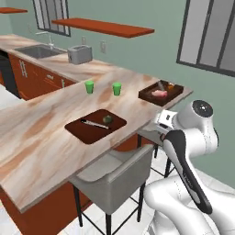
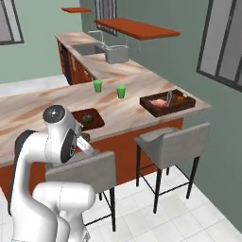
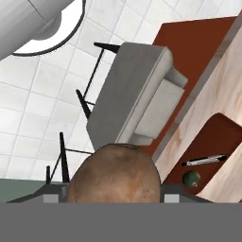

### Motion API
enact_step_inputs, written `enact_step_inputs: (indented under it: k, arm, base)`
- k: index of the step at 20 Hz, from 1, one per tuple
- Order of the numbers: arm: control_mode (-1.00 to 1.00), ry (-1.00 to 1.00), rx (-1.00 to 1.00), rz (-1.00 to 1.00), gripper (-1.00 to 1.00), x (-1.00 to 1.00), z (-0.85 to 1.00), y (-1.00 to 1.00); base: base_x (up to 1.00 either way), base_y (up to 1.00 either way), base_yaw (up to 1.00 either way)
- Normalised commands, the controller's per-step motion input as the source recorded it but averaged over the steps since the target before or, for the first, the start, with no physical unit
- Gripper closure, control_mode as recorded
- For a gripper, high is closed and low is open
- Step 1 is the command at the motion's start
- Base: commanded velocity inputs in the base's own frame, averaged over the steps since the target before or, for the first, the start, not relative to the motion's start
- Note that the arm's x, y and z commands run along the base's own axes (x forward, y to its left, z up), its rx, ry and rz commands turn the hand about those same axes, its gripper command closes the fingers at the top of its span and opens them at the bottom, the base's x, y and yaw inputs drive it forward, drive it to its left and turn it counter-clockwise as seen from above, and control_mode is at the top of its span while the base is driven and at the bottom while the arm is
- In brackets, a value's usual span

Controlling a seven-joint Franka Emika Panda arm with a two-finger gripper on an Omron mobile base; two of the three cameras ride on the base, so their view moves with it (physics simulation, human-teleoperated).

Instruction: Gather the squash and potato from the fridge and place them on a tray on the dining counter. Then gather the chicken drumstick and steak from the fridge and place them on the other tray.

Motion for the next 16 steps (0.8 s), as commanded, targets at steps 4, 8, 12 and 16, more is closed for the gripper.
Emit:
enact_step_inputs:
  k: [4, 8, 12, 16]
  arm:
    - [1.0, 0.0, 0.0, 0.0, 1.0, 0.0, 0.0, 0.0]
    - [1.0, 0.0, 0.0, 0.0, 1.0, 0.0, 0.0, 0.0]
    - [1.0, 0.0, 0.0, 0.0, 1.0, 0.0, 0.0, 0.0]
    - [1.0, 0.0, 0.0, 0.0, 1.0, 0.0, 0.0, 0.0]
  base:
    - [0.1, -0.55, 0.38]
    - [0.11, -0.54, 0.38]
    - [0.08, -0.58, 0.37]
    - [0.12, -0.44, 0.34]
